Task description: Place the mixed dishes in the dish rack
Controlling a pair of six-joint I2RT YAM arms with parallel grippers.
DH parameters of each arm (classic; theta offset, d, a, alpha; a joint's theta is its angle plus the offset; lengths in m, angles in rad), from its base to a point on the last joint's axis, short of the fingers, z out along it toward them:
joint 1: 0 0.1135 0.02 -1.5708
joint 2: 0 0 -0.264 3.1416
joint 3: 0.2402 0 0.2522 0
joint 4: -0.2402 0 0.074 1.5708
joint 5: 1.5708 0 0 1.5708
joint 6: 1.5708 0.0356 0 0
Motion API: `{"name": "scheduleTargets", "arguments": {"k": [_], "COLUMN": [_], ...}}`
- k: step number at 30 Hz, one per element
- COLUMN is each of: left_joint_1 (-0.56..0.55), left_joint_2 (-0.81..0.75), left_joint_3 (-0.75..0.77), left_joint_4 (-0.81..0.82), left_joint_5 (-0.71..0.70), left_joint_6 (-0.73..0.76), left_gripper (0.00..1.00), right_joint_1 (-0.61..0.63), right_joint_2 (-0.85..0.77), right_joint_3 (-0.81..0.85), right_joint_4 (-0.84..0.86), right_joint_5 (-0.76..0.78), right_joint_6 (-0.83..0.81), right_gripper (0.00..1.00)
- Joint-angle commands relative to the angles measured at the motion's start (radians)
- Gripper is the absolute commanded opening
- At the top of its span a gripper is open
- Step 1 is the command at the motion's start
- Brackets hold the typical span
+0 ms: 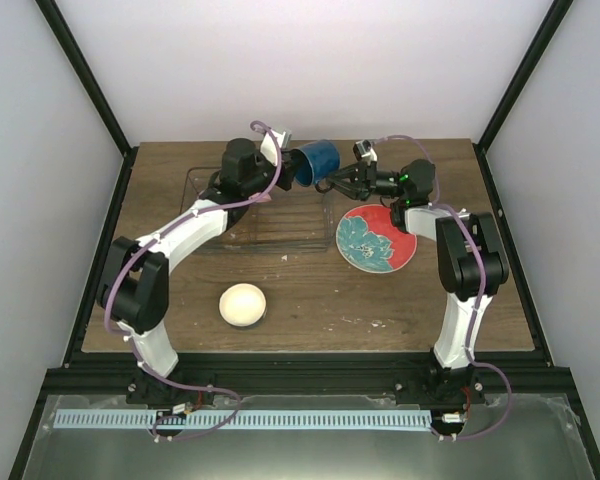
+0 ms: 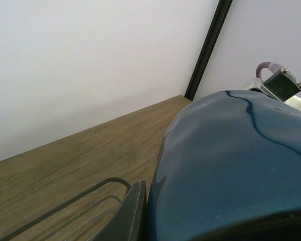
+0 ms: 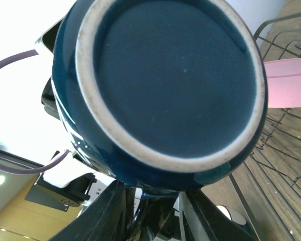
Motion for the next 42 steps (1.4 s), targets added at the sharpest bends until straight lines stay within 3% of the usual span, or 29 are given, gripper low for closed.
{"name": "scheduleTargets", "arguments": {"k": [1,8,13,16,21,27,32,42], "left_joint_1": [-0.028,-0.034,-0.032,-0.024,0.002,0.010,0.015,0.027], "left_joint_2": [0.006,0.020,0.015,0.009,-0.019,-0.070,-0.097,-0.164], "left_joint_3": [0.032,0.022,0.013,0.002,-0.022,-0.061,-0.070,-0.112], "left_joint_4": [0.132,0.137,0.103,0.053,-0.041,-0.113,-0.179,-0.272], "left_joint_5": [0.064,0.067,0.061,0.073,0.072,0.018,-0.031,-0.130], "left_joint_6": [-0.029,-0.033,-0.020,-0.015,0.019,0.072,0.116,0.172], "left_gripper": [0.00,0.00,0.03,0.16,0.47,0.65,0.98,1.00], "right_joint_1": [0.016,0.016,0.017,0.016,0.016,0.014,0.011,0.001], "right_joint_2": [0.006,0.013,0.020,0.032,0.036,-0.007,-0.045,-0.129], "right_joint_3": [0.051,0.051,0.057,0.077,0.122,0.171,0.157,0.163], "right_joint_4": [0.044,0.073,0.048,0.034,-0.053,-0.347,-0.417,-0.729], "right_joint_5": [0.012,0.015,0.020,0.019,0.021,0.027,0.055,0.140], "right_joint_6": [0.015,0.033,0.014,0.003,-0.058,-0.296,-0.359,-0.620], "right_gripper": [0.28,0.04,0.01,0.01,0.01,0.01,0.01,0.01]}}
